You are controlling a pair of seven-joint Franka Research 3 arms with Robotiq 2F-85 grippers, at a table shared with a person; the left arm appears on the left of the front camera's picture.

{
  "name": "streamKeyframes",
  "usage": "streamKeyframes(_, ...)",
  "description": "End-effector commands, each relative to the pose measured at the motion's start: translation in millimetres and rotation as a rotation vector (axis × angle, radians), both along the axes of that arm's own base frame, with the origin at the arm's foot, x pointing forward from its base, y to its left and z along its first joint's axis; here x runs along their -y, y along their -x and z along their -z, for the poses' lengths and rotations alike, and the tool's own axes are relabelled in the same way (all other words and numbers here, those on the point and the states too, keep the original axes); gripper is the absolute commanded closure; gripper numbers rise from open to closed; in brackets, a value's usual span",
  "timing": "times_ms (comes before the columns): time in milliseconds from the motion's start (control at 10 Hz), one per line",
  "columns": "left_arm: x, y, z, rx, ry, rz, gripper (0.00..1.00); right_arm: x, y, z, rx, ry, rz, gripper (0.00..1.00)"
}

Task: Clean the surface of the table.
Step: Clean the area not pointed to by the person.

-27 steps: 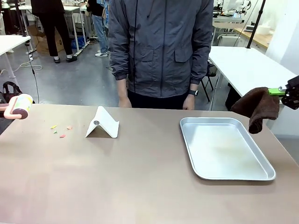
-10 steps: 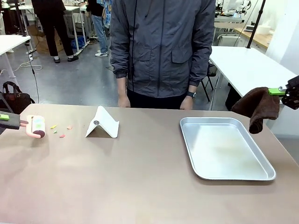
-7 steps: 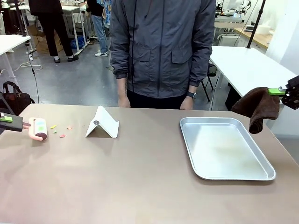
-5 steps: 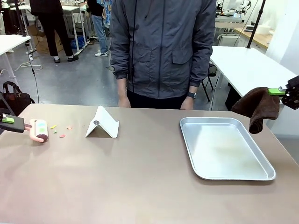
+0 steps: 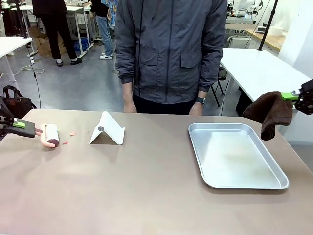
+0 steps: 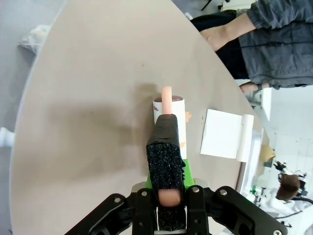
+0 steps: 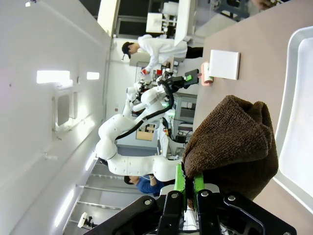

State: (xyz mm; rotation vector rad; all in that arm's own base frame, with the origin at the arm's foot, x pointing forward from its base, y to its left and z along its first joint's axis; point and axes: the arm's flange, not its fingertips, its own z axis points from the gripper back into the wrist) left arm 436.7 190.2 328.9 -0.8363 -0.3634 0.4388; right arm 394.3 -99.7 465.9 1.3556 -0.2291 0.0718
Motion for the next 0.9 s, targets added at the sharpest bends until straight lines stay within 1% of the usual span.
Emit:
streamKeyframes(0, 17.0, -8.7, 17.8, -0.064, -0.051, 0.021, 0.78, 0.8, 3.3, -2.8, 0.009, -0.002, -0.011, 0.93)
streamKeyframes(200, 36.0, -21.9, 15.2, -0.074, -0.062, 0.046, 0.78, 0.8, 3.3, -2.8, 0.009, -0.002, -0.011, 0.93)
streamKeyframes(600, 77.7, -38.9, 13.0, -0.071, -0.076, 0.095, 0.78, 0.8, 3.3, -2.8, 0.009, -0.002, -0.011, 0.93)
streamKeyframes(700, 82.0, -41.6, 8.0, -0.040, -0.047, 0.096, 0.78, 0.8, 3.3, -2.8, 0.009, -0.002, -0.011, 0.93)
streamKeyframes(800, 83.2, -39.6, -0.6, 0.040, 0.036, 0.092, 0.78, 0.8, 3.3, -2.8, 0.009, -0.002, -0.011, 0.93)
